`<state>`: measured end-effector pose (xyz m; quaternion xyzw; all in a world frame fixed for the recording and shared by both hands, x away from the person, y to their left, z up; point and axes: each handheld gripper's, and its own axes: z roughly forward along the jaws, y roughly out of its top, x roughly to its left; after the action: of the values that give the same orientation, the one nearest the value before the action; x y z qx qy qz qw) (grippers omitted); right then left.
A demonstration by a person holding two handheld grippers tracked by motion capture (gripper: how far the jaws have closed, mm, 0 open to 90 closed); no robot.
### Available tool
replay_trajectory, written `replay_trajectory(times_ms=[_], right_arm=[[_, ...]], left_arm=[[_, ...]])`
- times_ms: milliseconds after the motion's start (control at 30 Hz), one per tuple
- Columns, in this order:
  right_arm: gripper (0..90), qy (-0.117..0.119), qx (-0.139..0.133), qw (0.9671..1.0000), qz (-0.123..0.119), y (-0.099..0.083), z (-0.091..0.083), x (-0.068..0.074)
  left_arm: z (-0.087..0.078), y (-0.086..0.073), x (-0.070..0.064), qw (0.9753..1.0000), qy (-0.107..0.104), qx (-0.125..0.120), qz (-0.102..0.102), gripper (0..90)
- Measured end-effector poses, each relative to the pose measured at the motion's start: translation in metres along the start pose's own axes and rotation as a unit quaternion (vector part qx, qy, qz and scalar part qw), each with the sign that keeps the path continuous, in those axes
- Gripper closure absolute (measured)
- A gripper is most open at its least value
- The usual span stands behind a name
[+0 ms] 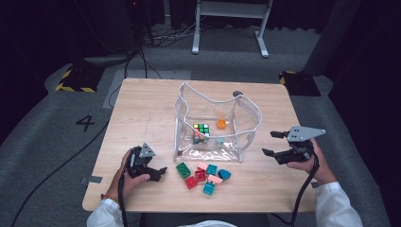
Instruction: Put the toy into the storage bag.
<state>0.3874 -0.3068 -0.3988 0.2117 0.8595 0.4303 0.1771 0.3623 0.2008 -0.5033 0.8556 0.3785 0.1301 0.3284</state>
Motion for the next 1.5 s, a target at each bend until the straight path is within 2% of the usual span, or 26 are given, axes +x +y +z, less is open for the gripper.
replay_trajectory(times_ms=[167,267,333,433,467,567,633,667,700,900,967,1067,1100,1267,1367,1500], right_arm=[[26.8,0.024,0.021,0.9995,-0.006,-0.019,0.020,0.013],[27.7,0.038,0.026,0.9989,-0.005,-0.026,0.029,0.021],[28.3,0.045,0.027,0.9985,-0.013,-0.031,0.035,0.027],[28.9,0.070,0.031,0.9970,0.003,-0.040,0.045,0.038],[28.9,0.074,0.040,0.9964,-0.003,-0.042,0.048,0.041],[29.6,0.089,0.048,0.9949,-0.002,-0.050,0.059,0.049],[29.8,0.092,0.052,0.9943,-0.012,-0.052,0.064,0.054],[29.9,0.103,0.052,0.9933,-0.010,-0.053,0.067,0.057],[30.1,0.106,0.054,0.9929,-0.008,-0.053,0.069,0.059],[32.4,0.124,0.058,0.9898,-0.037,-0.048,0.089,0.072],[33.8,0.130,0.055,0.9895,-0.032,-0.046,0.094,0.075],[34.1,0.135,0.065,0.9884,-0.025,-0.043,0.101,0.078],[33.9,0.141,0.046,0.9884,-0.030,-0.043,0.105,0.077],[32.1,0.147,0.051,0.9871,-0.039,-0.035,0.116,0.081],[32.2,0.151,0.060,0.9862,-0.032,-0.030,0.121,0.085],[34.4,0.159,0.055,0.9851,-0.038,-0.027,0.126,0.088]], left_arm=[[0.000,0.000,0.000,1.0000,0.000,0.001,-0.001,4.0],[0.000,0.000,0.000,1.0000,0.002,0.000,0.002,4.1],[0.000,0.000,0.000,1.0000,0.002,0.000,0.002,4.0],[0.000,0.000,0.000,1.0000,0.002,0.000,0.002,4.1],[0.000,0.000,0.000,1.0000,0.002,0.000,0.002,4.1],[0.000,0.000,0.000,1.0000,0.002,0.000,0.002,4.1],[0.000,0.000,0.000,1.0000,0.002,0.000,0.002,4.1],[0.000,0.000,0.000,1.0000,0.002,0.000,0.002,4.1],[0.000,0.000,0.000,1.0000,0.002,0.000,0.002,4.1],[0.000,0.000,0.000,1.0000,0.000,0.000,0.001,4.1],[0.000,0.000,0.000,1.0000,0.000,0.000,0.000,4.1],[0.000,0.000,0.000,1.0000,0.000,0.000,0.000,4.1],[0.000,0.000,0.000,1.0000,0.000,0.000,0.000,4.1],[0.000,0.000,0.000,1.0000,0.000,0.000,0.000,4.1],[0.000,0.000,0.000,1.0000,0.000,0.000,0.000,4.1],[0.000,0.000,0.000,1.0000,0.000,0.000,0.000,4.1]])
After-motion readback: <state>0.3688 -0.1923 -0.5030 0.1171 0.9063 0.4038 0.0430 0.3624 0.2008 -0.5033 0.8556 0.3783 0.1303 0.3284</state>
